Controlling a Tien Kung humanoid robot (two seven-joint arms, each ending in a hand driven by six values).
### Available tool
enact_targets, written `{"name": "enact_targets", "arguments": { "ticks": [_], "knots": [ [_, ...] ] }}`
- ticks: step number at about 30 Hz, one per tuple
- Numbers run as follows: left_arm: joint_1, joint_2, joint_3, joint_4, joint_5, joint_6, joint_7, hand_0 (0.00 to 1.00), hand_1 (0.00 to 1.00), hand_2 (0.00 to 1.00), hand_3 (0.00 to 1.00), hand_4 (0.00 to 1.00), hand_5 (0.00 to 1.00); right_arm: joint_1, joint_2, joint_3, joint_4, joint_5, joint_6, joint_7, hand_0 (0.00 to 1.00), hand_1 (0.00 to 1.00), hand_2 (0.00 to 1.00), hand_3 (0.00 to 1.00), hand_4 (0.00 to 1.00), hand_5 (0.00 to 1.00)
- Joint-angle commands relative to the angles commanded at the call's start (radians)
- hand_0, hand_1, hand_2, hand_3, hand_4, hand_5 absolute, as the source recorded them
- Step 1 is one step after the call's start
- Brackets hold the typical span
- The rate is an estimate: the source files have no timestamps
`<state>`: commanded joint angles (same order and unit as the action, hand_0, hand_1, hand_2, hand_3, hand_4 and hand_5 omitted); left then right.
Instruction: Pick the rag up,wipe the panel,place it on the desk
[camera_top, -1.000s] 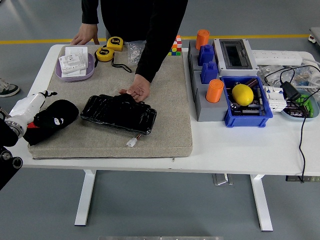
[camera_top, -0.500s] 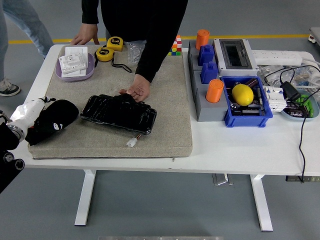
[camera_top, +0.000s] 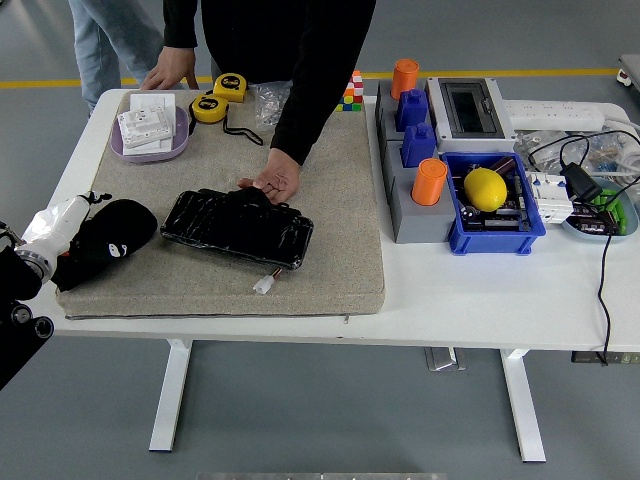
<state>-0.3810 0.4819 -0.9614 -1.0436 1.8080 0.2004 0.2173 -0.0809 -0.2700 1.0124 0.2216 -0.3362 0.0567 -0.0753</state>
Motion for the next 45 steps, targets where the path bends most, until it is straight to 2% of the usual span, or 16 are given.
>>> {"name": "enact_targets", "arguments": {
  "ticks": [4, 5, 10, 11, 16, 17, 22, 23, 28, 29, 34, 35, 40, 41, 45],
  "knots": [
    [-0.002, -0.007, 0.003, 0.01, -0.004, 0.013, -0.004, 0.716, 0.762, 0.862, 0.878, 0.9, 0.327, -0.001, 0.002, 0.006, 0.0, -0.002, 0.0, 0.0, 0.744, 0.689, 0.7, 0.616, 0.998, 0.549],
    [-0.002, -0.008, 0.004, 0.012, -0.006, 0.014, -0.004, 0.672, 0.724, 0.852, 0.872, 0.88, 0.297, -0.001, 0.002, 0.006, 0.0, -0.003, 0.0, 0.0, 0.744, 0.689, 0.7, 0.616, 0.998, 0.549],
    [-0.002, -0.012, 0.009, 0.016, -0.005, 0.032, -0.003, 0.672, 0.724, 0.852, 0.872, 0.88, 0.297, -0.002, 0.002, 0.009, 0.0, -0.004, 0.0, 0.0, 0.744, 0.689, 0.7, 0.616, 0.998, 0.549],
    [-0.002, -0.013, 0.009, 0.018, -0.007, 0.035, -0.004, 0.629, 0.698, 0.845, 0.86, 0.846, 0.273, -0.001, 0.002, 0.008, 0.0, -0.004, 0.001, -0.001, 0.744, 0.689, 0.7, 0.616, 0.998, 0.549],
    [-0.004, -0.017, 0.016, 0.027, -0.016, 0.048, -0.008, 0.629, 0.698, 0.845, 0.86, 0.846, 0.273, -0.001, 0.002, 0.011, 0.0, -0.006, 0.0, -0.001, 0.744, 0.689, 0.7, 0.616, 0.998, 0.549],
    [-0.003, -0.018, 0.018, 0.029, -0.022, 0.053, -0.01, 0.57, 0.63, 0.831, 0.834, 0.788, 0.268, -0.001, 0.002, 0.011, 0.0, -0.005, 0.0, -0.001, 0.745, 0.689, 0.7, 0.616, 0.998, 0.548],
    [-0.004, -0.021, 0.023, 0.038, -0.035, 0.067, -0.008, 0.57, 0.63, 0.831, 0.834, 0.788, 0.268, 0.0, 0.003, 0.012, 0.0, -0.005, -0.001, -0.001, 0.745, 0.689, 0.7, 0.616, 0.998, 0.548],
    [-0.003, -0.022, 0.024, 0.038, -0.038, 0.068, -0.008, 0.52, 0.465, 0.801, 0.671, 0.695, 0.234, 0.0, 0.003, 0.012, 0.0, -0.005, -0.001, -0.001, 0.745, 0.689, 0.699, 0.617, 0.998, 0.548],
    [0.0, -0.023, 0.029, 0.031, -0.056, 0.099, -0.021, 0.52, 0.465, 0.801, 0.671, 0.695, 0.234, -0.001, 0.003, 0.014, -0.001, -0.006, -0.001, -0.002, 0.745, 0.689, 0.699, 0.617, 0.998, 0.548],
    [0.0, -0.024, 0.03, 0.031, -0.063, 0.102, -0.022, 0.425, 0.371, 0.674, 0.527, 0.547, 0.182, -0.001, 0.003, 0.015, -0.001, -0.006, -0.001, -0.002, 0.744, 0.689, 0.7, 0.617, 0.998, 0.549],
    [0.0, -0.024, 0.037, 0.026, -0.073, 0.109, -0.026, 0.425, 0.371, 0.674, 0.527, 0.547, 0.182, 0.0, 0.003, 0.015, -0.001, -0.006, -0.001, -0.002, 0.744, 0.689, 0.7, 0.617, 0.998, 0.549],
    [0.0, -0.024, 0.039, 0.025, -0.077, 0.11, -0.026, 0.398, 0.345, 0.628, 0.504, 0.444, 0.165, 0.0, 0.003, 0.015, -0.001, -0.006, -0.001, -0.002, 0.745, 0.689, 0.699, 0.617, 0.998, 0.55],
    [0.0, -0.025, 0.044, 0.025, -0.077, 0.114, -0.024, 0.398, 0.345, 0.628, 0.504, 0.444, 0.165, -0.001, 0.004, 0.014, -0.001, -0.005, -0.001, -0.002, 0.745, 0.689, 0.699, 0.617, 0.998, 0.55],
    [0.001, -0.026, 0.044, 0.025, -0.076, 0.114, -0.022, 0.37, 0.288, 0.591, 0.48, 0.3, 0.12, -0.001, 0.005, 0.015, -0.001, -0.006, -0.001, -0.002, 0.745, 0.689, 0.7, 0.618, 0.998, 0.55],
    [0.004, -0.024, 0.044, 0.026, -0.068, 0.119, -0.017, 0.37, 0.288, 0.591, 0.48, 0.3, 0.12, -0.003, 0.004, 0.017, -0.001, -0.008, -0.001, -0.002, 0.745, 0.689, 0.7, 0.618, 0.998, 0.55]
  ]
}}
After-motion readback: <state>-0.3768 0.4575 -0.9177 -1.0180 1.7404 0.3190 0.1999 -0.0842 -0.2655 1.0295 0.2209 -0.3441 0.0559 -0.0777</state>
